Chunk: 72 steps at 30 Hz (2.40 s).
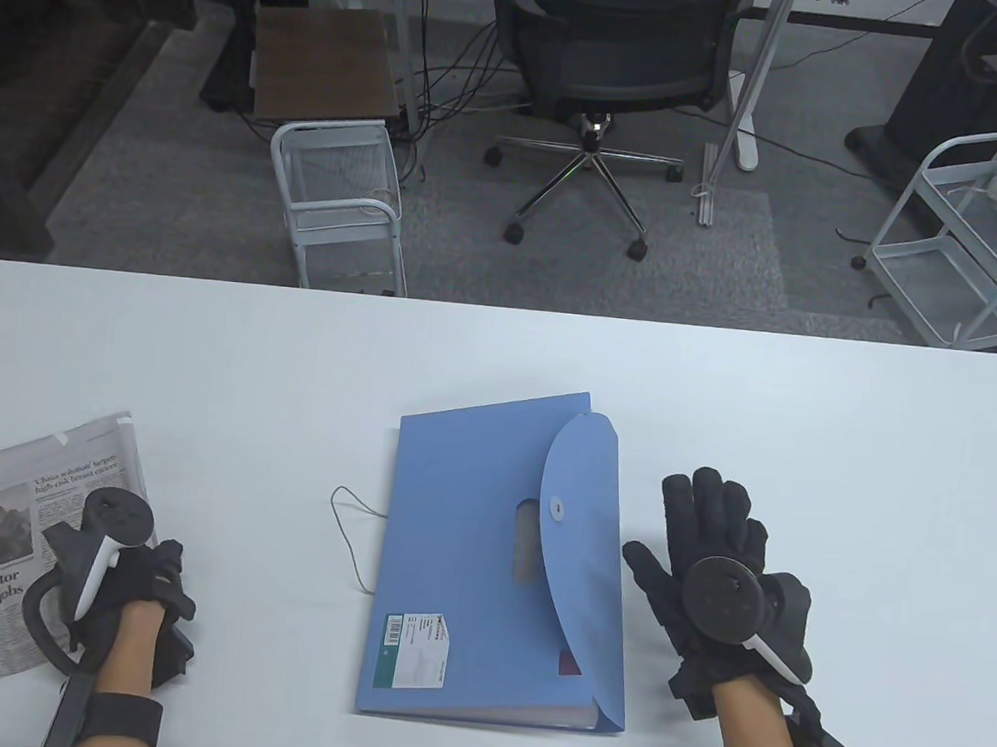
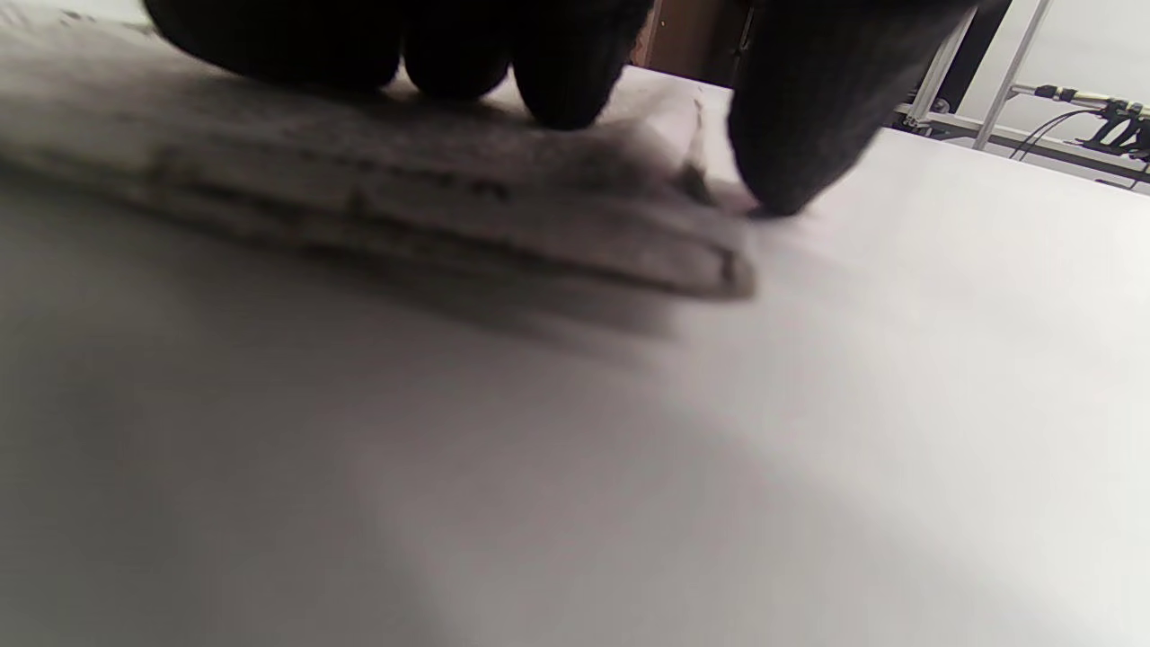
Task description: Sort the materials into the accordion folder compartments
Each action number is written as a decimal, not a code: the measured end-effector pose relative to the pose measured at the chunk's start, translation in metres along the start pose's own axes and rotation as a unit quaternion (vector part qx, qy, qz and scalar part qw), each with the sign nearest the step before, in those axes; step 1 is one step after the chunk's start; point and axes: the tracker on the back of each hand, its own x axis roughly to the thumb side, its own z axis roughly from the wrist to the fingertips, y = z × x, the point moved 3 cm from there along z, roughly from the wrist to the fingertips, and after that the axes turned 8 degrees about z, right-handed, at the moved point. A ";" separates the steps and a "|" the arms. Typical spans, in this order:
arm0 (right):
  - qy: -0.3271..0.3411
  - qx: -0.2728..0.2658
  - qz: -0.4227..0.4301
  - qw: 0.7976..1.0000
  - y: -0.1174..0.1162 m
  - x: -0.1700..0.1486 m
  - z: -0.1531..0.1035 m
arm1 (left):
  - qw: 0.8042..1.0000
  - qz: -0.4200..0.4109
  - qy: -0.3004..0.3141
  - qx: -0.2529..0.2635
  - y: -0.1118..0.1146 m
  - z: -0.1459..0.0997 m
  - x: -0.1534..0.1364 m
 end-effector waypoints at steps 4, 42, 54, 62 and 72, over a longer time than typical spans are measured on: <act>-0.001 0.006 -0.005 1.000 -0.003 0.000 0.000 | 1.000 0.005 -0.011 0.014 -0.002 0.000 0.000; -0.002 -0.040 0.184 0.982 0.012 -0.008 -0.004 | 0.688 -0.522 0.493 -0.109 -0.139 -0.169 0.154; 0.071 0.021 0.602 0.795 0.017 0.015 -0.004 | 0.494 -0.500 0.605 -0.374 -0.097 -0.253 0.250; 0.042 0.026 0.662 0.748 0.011 0.008 0.000 | 0.493 -0.521 0.567 -0.406 -0.076 -0.235 0.253; 0.021 -0.028 0.674 0.738 0.017 -0.006 -0.003 | 0.563 -0.486 0.552 -0.377 -0.065 -0.216 0.252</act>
